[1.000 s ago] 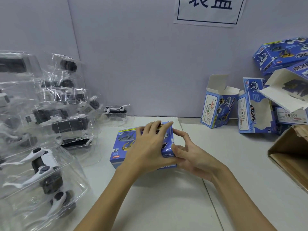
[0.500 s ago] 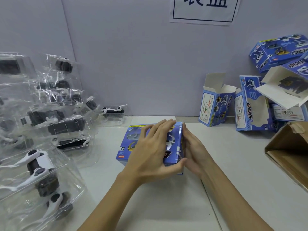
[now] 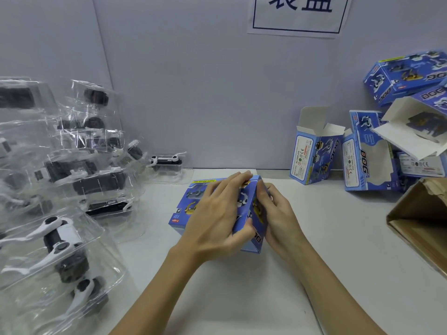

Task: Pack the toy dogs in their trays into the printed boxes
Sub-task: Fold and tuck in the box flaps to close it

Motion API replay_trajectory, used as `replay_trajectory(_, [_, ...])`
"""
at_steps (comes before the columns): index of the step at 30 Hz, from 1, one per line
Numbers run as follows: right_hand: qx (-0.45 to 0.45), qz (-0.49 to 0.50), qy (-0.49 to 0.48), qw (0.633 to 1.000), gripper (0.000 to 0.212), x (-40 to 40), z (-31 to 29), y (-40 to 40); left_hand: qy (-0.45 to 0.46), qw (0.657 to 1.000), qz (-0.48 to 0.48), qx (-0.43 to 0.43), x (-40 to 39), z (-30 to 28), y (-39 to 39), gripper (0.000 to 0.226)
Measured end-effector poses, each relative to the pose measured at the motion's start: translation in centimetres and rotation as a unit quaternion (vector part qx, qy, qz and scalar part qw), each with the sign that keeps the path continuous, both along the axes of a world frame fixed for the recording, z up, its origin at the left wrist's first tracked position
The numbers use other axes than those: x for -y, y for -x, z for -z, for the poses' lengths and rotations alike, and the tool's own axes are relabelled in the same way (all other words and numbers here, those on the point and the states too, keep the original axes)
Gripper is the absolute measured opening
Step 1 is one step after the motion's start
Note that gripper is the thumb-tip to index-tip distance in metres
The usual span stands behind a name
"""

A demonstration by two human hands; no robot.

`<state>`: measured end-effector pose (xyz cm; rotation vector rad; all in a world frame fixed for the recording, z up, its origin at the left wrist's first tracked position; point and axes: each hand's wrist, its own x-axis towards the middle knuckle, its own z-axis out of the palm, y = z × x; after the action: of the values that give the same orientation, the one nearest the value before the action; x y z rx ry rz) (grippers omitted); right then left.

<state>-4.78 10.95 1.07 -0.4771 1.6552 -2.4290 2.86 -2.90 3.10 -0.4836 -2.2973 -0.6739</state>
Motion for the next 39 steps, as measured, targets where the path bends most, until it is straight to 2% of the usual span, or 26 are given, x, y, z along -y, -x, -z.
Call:
replay_trajectory(3, [0.005,0.020,-0.018,1.000,0.055,0.2,0.1,-0.3,-0.003,1.000,0.008,0.007,0.1,0.1,0.2,0.070])
replay_trajectory(6, [0.056,0.015,0.011,0.998,0.061,0.4,0.1,-0.3,0.021,0.995,-0.023,-0.090,0.4,0.4,0.5,0.054])
replay_trajectory(8, [0.127,0.005,0.047,0.991,0.060,0.1,-0.1,-0.1,0.045,0.989,-0.063,-0.128,1.3,0.4,0.8,0.070])
replay_trajectory(11, [0.240,-0.032,0.115,0.963,0.069,-1.3,-0.3,0.9,0.070,0.993,-0.088,-0.045,3.8,0.6,1.0,0.099])
replay_trajectory(13, [0.286,-0.037,0.131,0.949,0.072,-2.2,-0.1,1.4,0.067,0.995,-0.072,0.015,5.0,1.1,1.3,0.106])
replay_trajectory(14, [0.287,-0.052,0.120,0.949,0.064,-2.4,-0.1,1.6,0.039,0.997,-0.059,0.020,5.3,1.4,1.5,0.104])
replay_trajectory(17, [0.213,-0.031,0.038,0.976,0.041,-2.7,0.3,2.1,-0.138,0.990,-0.007,-0.016,5.1,1.5,2.2,0.103])
replay_trajectory(20, [0.150,0.055,-0.070,0.985,0.050,-2.5,0.1,2.2,-0.287,0.957,0.011,-0.032,4.5,1.3,2.4,0.113])
replay_trajectory(23, [0.090,0.091,-0.048,0.991,0.053,-1.6,0.2,2.0,-0.419,0.908,0.005,-0.013,4.2,1.4,2.5,0.105])
replay_trajectory(25, [0.028,0.078,-0.019,0.996,0.063,-1.0,0.2,1.5,-0.494,0.869,-0.018,0.009,3.6,1.3,2.6,0.093])
replay_trajectory(27, [-0.044,0.058,-0.010,0.997,0.072,-0.9,0.2,1.2,-0.518,0.854,-0.046,0.027,3.0,1.5,2.6,0.078])
replay_trajectory(29, [-0.085,0.073,-0.033,0.993,0.063,-1.0,0.1,1.1,-0.501,0.861,-0.065,0.059,2.8,1.6,2.7,0.059])
replay_trajectory(31, [-0.068,0.097,-0.038,0.992,0.039,-1.1,0.1,1.2,-0.506,0.852,-0.041,0.129,3.4,1.5,2.7,0.052])
replay_trajectory(34, [0.014,0.138,-0.016,0.990,0.034,-1.8,-0.1,1.9,-0.511,0.823,0.073,0.236,4.2,1.6,2.7,0.043])
replay_trajectory(36, [0.041,0.132,0.021,0.990,0.036,-2.3,-0.3,2.1,-0.534,0.810,0.099,0.224,3.9,2.0,2.9,0.038])
replay_trajectory(39, [0.018,0.106,0.020,0.994,0.050,-2.4,-0.6,1.9,-0.606,0.774,0.073,0.167,2.9,2.1,3.3,0.036])
